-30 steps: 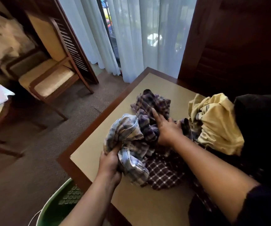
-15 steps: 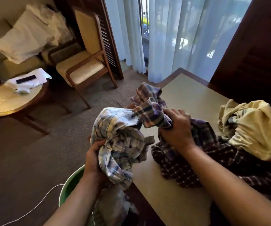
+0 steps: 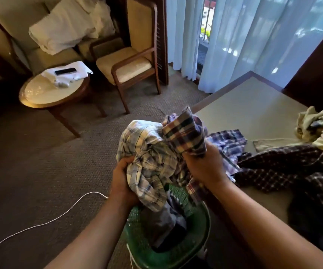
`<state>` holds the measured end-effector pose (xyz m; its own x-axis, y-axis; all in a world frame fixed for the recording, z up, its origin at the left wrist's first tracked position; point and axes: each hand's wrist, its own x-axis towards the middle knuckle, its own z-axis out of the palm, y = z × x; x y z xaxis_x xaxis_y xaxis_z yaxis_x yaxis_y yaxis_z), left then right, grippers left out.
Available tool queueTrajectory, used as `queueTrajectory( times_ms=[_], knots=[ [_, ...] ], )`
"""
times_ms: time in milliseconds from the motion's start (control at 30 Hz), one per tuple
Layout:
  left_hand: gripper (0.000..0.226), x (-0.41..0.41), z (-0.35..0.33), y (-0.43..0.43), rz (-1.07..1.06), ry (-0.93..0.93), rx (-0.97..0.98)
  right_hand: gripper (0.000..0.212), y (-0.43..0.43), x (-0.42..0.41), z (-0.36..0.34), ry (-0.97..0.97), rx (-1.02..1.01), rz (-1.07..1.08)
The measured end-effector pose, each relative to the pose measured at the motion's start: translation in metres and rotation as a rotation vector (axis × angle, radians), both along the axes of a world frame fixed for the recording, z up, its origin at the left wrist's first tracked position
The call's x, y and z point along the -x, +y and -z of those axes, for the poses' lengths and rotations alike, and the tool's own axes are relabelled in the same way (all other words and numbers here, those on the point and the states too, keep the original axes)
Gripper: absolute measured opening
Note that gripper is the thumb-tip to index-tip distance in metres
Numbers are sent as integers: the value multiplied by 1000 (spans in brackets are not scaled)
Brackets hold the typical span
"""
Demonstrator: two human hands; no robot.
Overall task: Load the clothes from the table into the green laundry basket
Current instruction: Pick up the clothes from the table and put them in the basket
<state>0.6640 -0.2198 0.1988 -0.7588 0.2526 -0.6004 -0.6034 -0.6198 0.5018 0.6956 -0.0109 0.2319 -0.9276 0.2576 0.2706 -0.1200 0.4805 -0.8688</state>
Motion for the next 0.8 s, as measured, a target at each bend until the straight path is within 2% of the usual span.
queueTrajectory(
  times_ms=[100, 233, 300, 467, 633, 800],
  knots=[
    [46, -12, 22, -42, 25, -52, 11, 23, -47, -26, 10, -160, 42, 46],
    [51, -24, 48, -78, 105, -131, 21, 35, -90, -63, 29, -299, 154, 118],
    [53, -28, 59, -86, 129, -163, 42, 38, -104, -80, 36, -351, 141, 149],
    [34, -36, 70, -100, 205, -154, 176, 26, -122, -105, 43, -422, 157, 245],
    [22, -39, 74, -110, 337, -170, 173, 24, -128, -112, 55, -495, 239, 269],
    [34, -53, 73, -117, 495, -102, 242, 24, -138, -114, 55, -494, 314, 229]
  ],
)
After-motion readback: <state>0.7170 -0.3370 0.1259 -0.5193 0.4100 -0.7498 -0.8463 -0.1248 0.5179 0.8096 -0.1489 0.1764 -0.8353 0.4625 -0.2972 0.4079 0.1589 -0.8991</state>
